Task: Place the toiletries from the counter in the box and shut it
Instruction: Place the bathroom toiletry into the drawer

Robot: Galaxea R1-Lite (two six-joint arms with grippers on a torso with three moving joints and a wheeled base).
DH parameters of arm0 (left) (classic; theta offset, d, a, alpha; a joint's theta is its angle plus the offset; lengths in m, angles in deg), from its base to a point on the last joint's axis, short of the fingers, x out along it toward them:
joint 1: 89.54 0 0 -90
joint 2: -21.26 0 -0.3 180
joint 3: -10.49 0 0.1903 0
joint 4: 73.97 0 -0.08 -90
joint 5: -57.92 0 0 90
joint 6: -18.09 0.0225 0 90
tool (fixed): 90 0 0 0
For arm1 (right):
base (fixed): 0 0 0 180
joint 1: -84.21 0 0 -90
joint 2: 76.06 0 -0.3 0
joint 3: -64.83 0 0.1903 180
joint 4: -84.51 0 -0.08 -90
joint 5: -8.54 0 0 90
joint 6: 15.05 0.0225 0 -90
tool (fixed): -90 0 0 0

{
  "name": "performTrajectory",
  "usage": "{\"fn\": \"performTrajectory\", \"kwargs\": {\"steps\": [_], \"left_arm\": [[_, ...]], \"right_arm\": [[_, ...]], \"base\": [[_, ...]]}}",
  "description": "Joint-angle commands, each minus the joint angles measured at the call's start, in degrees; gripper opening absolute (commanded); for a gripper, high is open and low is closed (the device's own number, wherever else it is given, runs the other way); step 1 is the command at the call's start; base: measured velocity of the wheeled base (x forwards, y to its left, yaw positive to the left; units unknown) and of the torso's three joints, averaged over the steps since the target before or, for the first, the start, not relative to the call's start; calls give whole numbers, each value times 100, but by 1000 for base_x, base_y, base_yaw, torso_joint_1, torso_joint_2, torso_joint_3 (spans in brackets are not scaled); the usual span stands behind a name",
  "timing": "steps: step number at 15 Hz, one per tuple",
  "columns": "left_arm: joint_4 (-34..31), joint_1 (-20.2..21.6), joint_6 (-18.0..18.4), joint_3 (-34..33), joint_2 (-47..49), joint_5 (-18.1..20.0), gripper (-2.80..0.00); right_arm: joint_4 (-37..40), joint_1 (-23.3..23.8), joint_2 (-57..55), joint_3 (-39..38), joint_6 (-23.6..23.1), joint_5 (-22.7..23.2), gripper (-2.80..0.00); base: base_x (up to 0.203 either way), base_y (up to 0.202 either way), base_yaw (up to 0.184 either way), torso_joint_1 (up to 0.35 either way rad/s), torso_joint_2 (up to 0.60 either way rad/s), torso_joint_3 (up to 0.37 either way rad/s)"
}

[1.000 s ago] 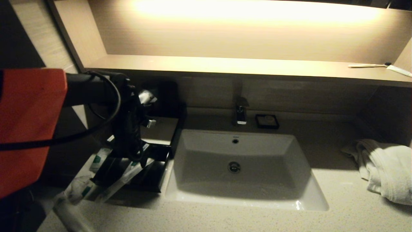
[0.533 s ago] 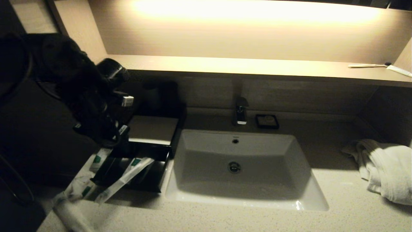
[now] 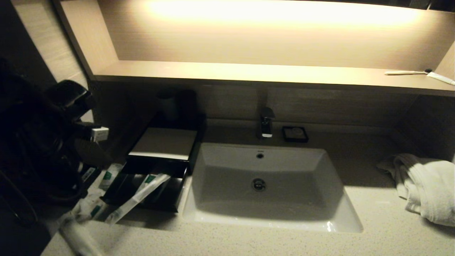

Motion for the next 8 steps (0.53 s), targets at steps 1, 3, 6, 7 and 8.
{"fn": "performTrajectory", "kwargs": {"steps": [1, 3, 6, 7, 8], "left_arm": [[327, 2, 1, -925, -445, -2, -280], [844, -15, 1, -1639, -589, 3, -280], [1224, -28, 23, -2066, -648, 349, -280], [1229, -32, 27, -2072, -640, 384, -280], [1314, -33, 27, -2070, -580, 396, -280]], "right_arm": [[-3, 0, 0, 0, -3, 4, -280], [-1, 0, 0, 0, -3, 4, -280], [-1, 0, 0, 0, -3, 4, -280], [-1, 0, 0, 0, -3, 4, -280], [-1, 0, 0, 0, -3, 4, -280]], "base": [[0, 0, 0, 0, 0, 0], [0, 0, 0, 0, 0, 0], [0, 0, 0, 0, 0, 0], [0, 0, 0, 0, 0, 0], [0, 0, 0, 0, 0, 0]]}}
